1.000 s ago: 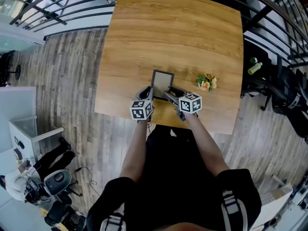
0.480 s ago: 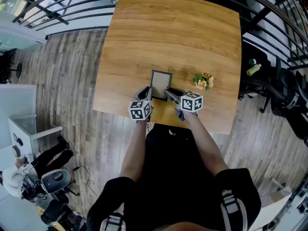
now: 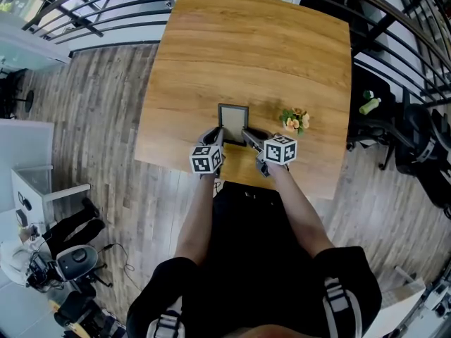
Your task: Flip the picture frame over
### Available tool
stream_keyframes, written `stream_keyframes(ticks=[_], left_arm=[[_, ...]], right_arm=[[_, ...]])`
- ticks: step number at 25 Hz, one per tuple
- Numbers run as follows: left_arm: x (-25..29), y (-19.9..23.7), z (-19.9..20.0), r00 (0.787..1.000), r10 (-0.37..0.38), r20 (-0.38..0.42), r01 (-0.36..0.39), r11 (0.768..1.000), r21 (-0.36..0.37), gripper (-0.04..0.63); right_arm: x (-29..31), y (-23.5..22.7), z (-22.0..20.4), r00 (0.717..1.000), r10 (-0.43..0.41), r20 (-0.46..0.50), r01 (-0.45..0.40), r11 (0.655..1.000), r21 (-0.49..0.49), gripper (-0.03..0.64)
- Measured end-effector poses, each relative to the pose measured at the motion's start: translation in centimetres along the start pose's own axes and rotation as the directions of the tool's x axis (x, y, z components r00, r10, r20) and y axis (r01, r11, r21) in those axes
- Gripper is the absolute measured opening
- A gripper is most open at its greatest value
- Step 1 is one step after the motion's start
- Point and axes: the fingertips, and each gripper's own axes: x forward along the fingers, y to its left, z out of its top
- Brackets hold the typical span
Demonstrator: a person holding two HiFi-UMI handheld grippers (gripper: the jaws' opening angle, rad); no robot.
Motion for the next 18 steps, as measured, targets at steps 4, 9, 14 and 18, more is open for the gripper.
stream_keyframes(ticks=[4,9,14,18], left_arm=[[-0.2,0.2,0.0,1.0,0.001,-0.007,-0.001,0.999,-0.032,0.057],[-0.7,0.4,0.5,1.0,-0.002,0.011,0.003,0.998,-0.064,0.058],[-1.1,-0.6,1.0,0.999,-0.032,0.043,0.035,0.995,-0.089,0.06],[-1.0,-1.4,1.7,0.994,-0.073,0.078,0.085,0.982,-0.171,0.069]], right_arm=[[0.3,0.4,0.2,1.0,-0.01,-0.001,0.01,0.998,-0.067,0.069],[0.6,1.0,0.6,1.0,-0.024,-0.001,0.023,0.989,-0.147,0.069],[0.4,1.2,0.5,0.997,-0.073,-0.019,0.065,0.96,-0.271,0.069],[0.7,1.4,0.1,0.986,-0.152,-0.065,0.105,0.881,-0.462,0.069]])
